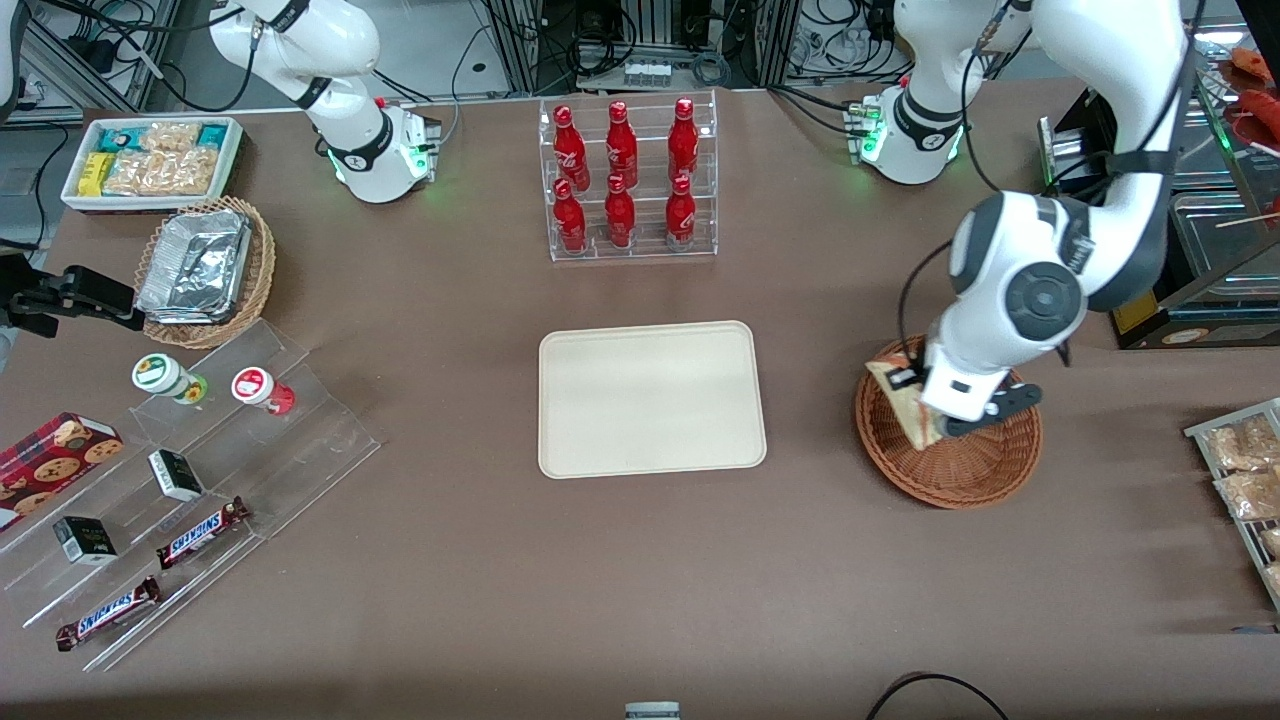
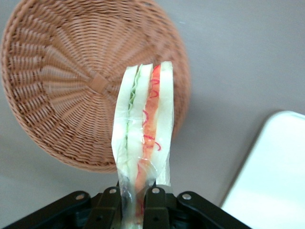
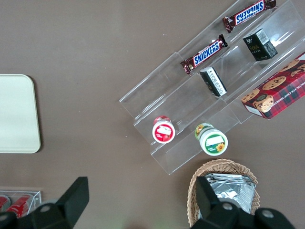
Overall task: Place sandwich from basket to tray
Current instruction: 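Carry the held sandwich over the cream tray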
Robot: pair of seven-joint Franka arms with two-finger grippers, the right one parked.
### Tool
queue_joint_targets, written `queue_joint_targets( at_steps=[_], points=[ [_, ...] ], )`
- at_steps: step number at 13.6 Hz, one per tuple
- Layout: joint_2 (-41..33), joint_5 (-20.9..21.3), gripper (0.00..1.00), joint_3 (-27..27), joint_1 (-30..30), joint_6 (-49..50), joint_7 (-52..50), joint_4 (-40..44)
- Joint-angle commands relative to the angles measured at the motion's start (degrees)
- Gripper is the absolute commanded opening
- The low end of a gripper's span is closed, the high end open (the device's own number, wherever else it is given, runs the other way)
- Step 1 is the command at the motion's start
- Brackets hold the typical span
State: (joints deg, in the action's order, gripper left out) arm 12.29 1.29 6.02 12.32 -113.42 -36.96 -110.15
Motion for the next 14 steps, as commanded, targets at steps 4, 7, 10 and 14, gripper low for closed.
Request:
queue_joint_targets(
  at_steps=[4, 7, 10, 14],
  points=[
    [8.4, -0.1, 0.00, -0.4, 12.3, 2.9, -0.5, 11.3],
    [15.1, -0.4, 0.00, -0.4, 18.0, 5.9, -1.2, 20.2],
    [19.9, -3.2, 0.00, -0.4, 22.2, 5.8, -1.6, 25.4],
    [25.7, -3.1, 0.00, -0.4, 26.8, 5.4, -3.9, 31.1]
  ],
)
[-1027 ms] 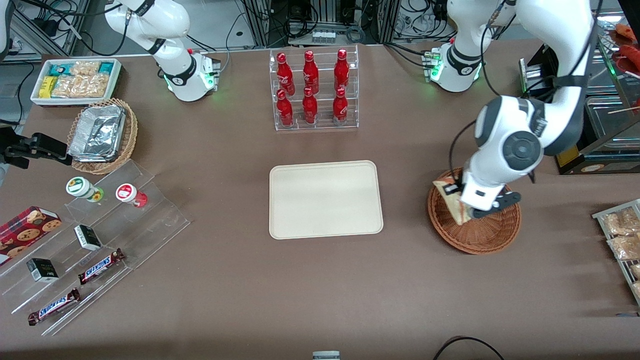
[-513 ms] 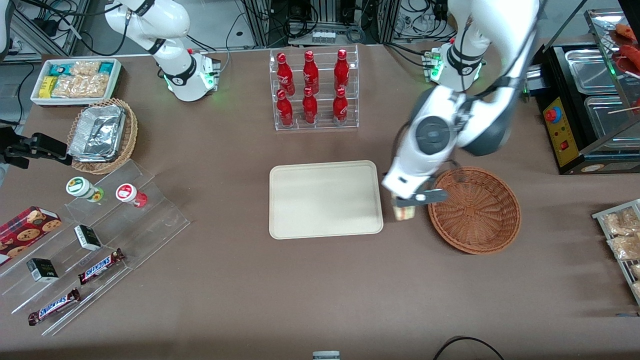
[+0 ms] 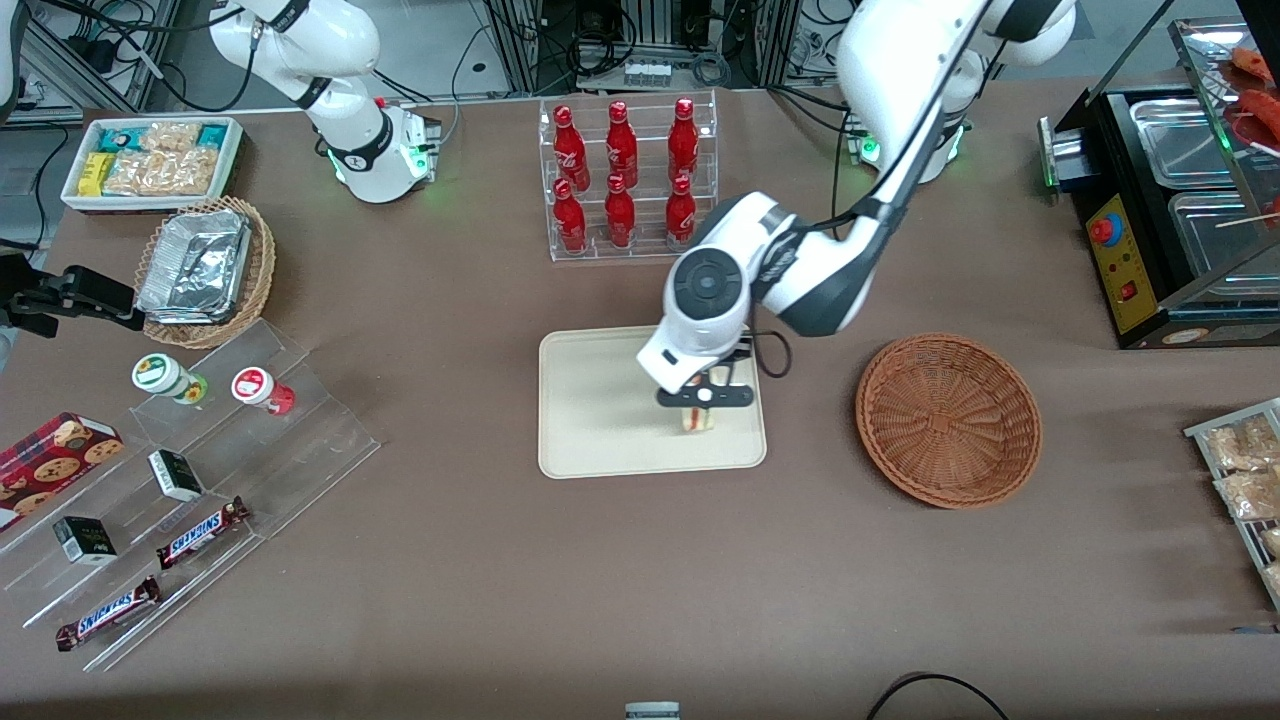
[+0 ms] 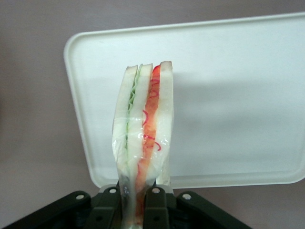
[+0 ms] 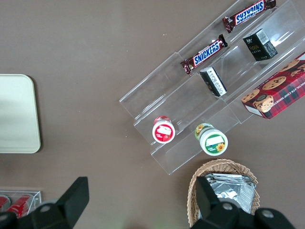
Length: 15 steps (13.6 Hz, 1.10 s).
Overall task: Place sandwich from basket to tray
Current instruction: 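Carry the held sandwich over the cream tray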
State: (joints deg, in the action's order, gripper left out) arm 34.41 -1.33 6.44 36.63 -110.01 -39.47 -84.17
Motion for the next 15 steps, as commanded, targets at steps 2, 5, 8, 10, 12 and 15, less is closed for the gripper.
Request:
queue_joint_targets(
  at_steps=[2, 5, 8, 10, 12, 15],
  points=[
    [5.7, -0.1, 0.00, -0.9, 4.1, 0.7, -3.5, 6.4],
    [7.0, 0.0, 0.00, -1.0, 5.2, -0.8, -5.2, 6.6],
    [8.8, 0.1, 0.00, -1.0, 5.3, -0.9, -7.4, 7.9],
    [10.0, 0.1, 0.00, -1.0, 5.4, -1.0, -8.1, 8.4],
    [10.3, 0.2, 0.00, -1.1, 5.4, -1.0, -8.0, 8.4],
    [11.0, 1.1, 0.00, -1.3, 5.4, -2.7, -8.1, 8.4]
  ],
)
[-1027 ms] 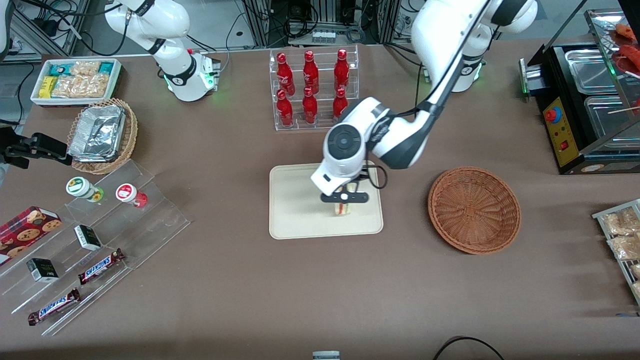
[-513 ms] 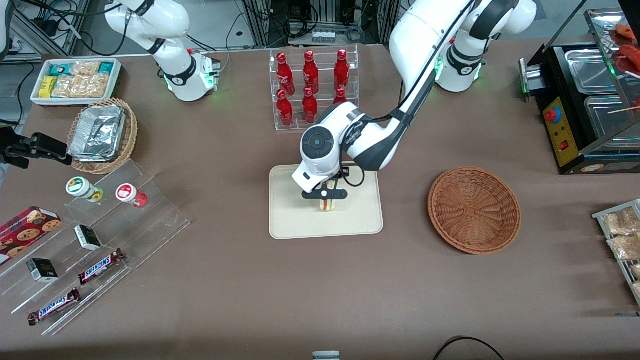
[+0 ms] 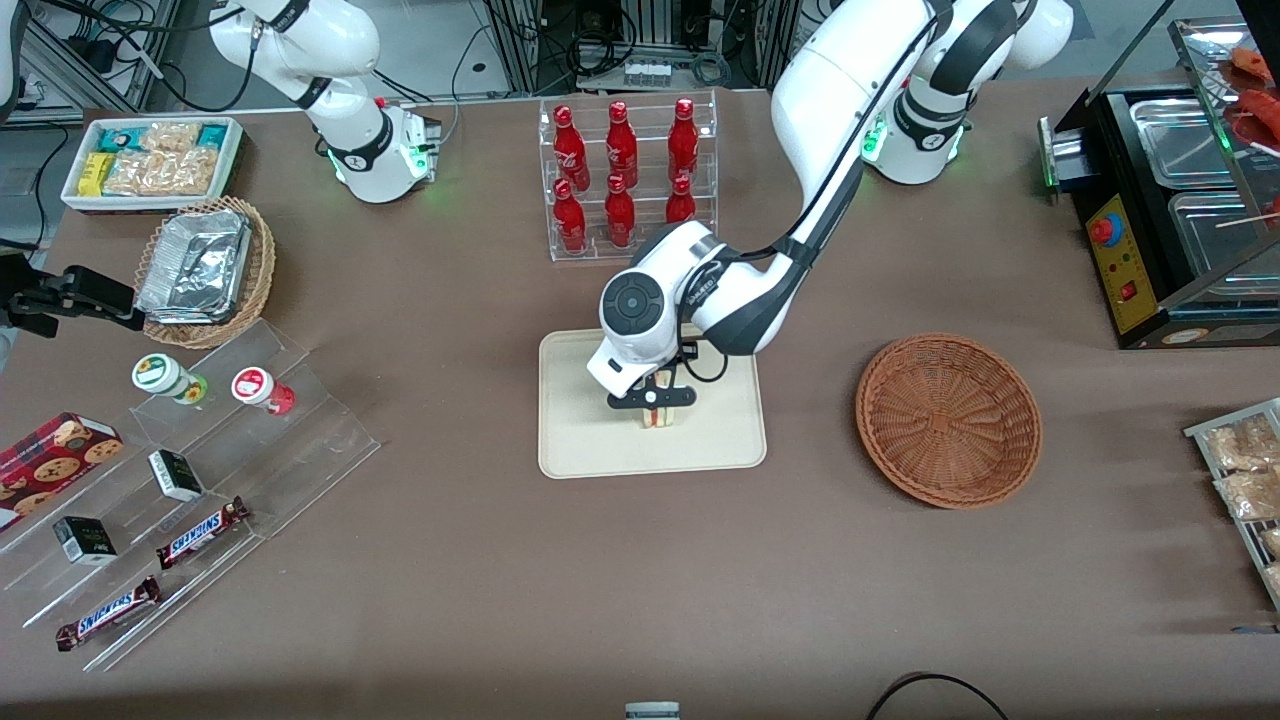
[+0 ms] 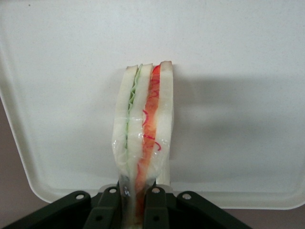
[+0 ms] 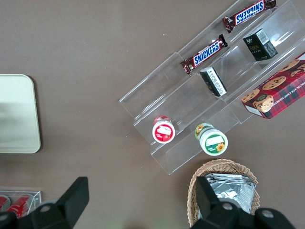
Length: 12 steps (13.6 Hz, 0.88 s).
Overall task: Place sandwich from basket to tray
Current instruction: 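Lower the sandwich onto the tray and open the left gripper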
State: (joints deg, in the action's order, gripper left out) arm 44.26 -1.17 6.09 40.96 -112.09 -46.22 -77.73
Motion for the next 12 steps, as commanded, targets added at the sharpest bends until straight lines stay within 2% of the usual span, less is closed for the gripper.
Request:
queue_joint_targets(
  at_steps=[1, 12],
  points=[
    [1.4, 1.5, 0.00, -0.9, 1.1, -0.8, -1.4, 2.0],
    [2.4, 1.7, 0.00, -1.0, 1.1, -2.2, -5.3, 2.0]
  ],
)
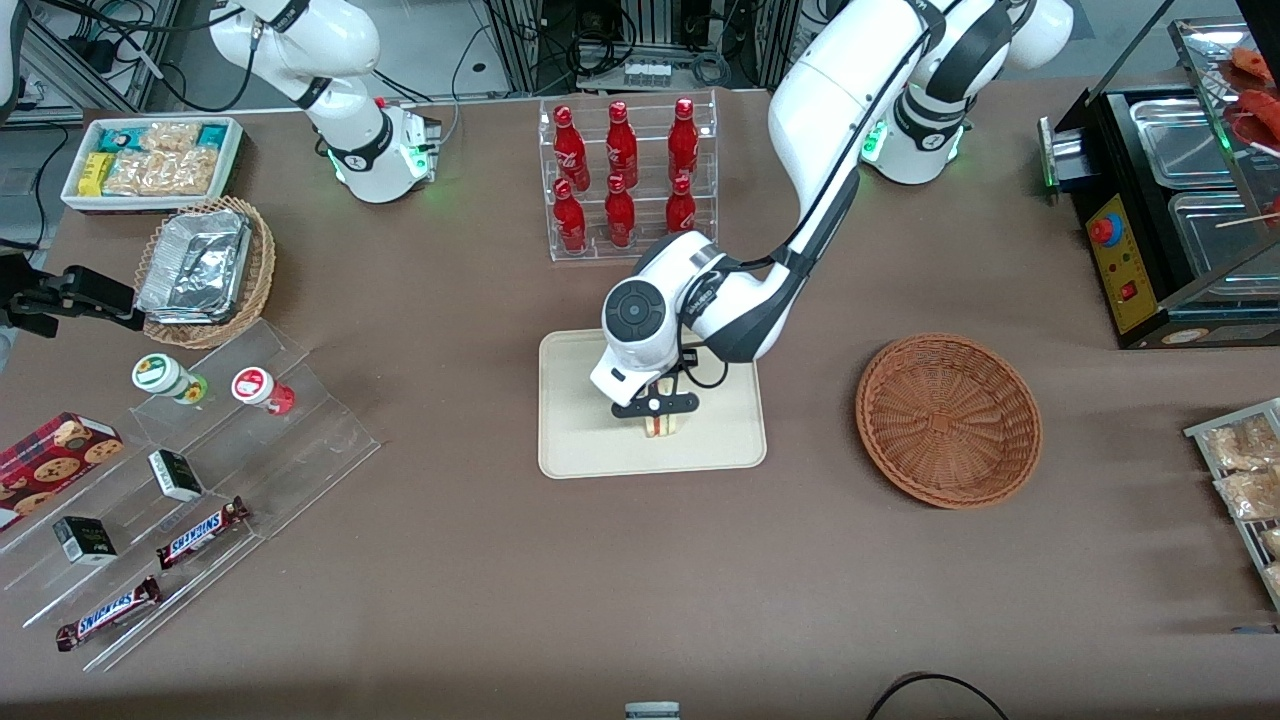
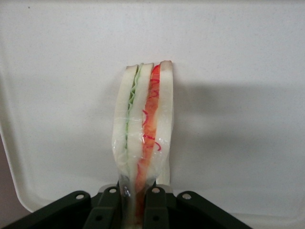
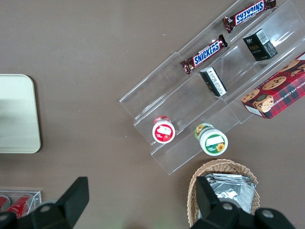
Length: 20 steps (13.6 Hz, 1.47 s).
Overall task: Place sandwich from basket to tray
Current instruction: 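Lower the sandwich onto the tray and open the left gripper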
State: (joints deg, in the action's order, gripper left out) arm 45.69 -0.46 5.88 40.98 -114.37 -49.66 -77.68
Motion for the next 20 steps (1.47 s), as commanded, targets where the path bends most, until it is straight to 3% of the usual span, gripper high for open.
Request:
queue_joint_targets(
  at_steps=[1, 3, 12, 20],
  points=[
    [1.2, 1.6, 0.15, -0.8, 1.1, 0.1, -1.8, 1.9],
    [1.3, 2.3, 1.00, -0.8, 1.1, 0.0, -1.8, 1.9],
    [-1.5, 1.8, 1.00, -0.6, 1.1, 1.2, -1.8, 1.9],
    [-8.1, 1.5, 1.00, -0.5, 0.2, 13.7, 0.9, 7.2]
  ],
)
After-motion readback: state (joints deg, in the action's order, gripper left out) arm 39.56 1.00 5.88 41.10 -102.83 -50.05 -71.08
